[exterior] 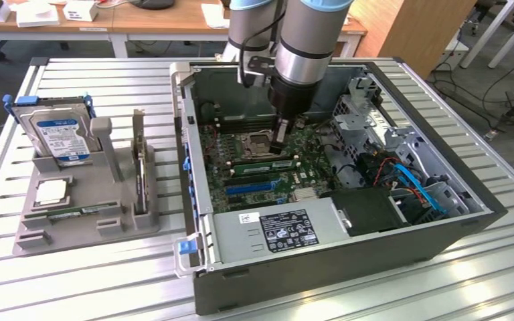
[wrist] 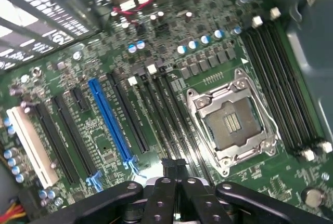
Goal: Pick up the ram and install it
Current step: 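Press down the ram until it locks into place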
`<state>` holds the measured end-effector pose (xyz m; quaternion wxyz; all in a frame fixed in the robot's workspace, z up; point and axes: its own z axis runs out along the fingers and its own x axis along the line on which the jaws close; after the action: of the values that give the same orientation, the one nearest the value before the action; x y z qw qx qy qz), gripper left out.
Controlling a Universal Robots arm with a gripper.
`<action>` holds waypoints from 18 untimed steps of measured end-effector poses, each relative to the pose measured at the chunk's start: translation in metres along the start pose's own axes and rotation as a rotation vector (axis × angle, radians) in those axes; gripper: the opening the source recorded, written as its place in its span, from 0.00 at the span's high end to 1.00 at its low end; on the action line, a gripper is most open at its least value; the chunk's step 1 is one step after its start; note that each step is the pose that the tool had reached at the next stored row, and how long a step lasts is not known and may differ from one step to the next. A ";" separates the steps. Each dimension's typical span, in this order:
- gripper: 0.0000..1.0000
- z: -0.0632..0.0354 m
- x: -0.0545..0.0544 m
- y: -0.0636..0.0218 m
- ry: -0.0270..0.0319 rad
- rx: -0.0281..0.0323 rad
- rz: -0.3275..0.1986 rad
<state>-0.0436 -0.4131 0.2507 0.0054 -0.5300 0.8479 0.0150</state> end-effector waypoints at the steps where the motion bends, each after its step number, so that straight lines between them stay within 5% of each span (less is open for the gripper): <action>1: 0.91 0.0000 0.000 0.0000 -0.0003 0.0004 0.015; 18: 0.91 0.0009 0.000 0.0004 -0.0051 0.0065 0.260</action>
<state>-0.0440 -0.4131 0.2498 0.0073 -0.4155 0.9095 0.0141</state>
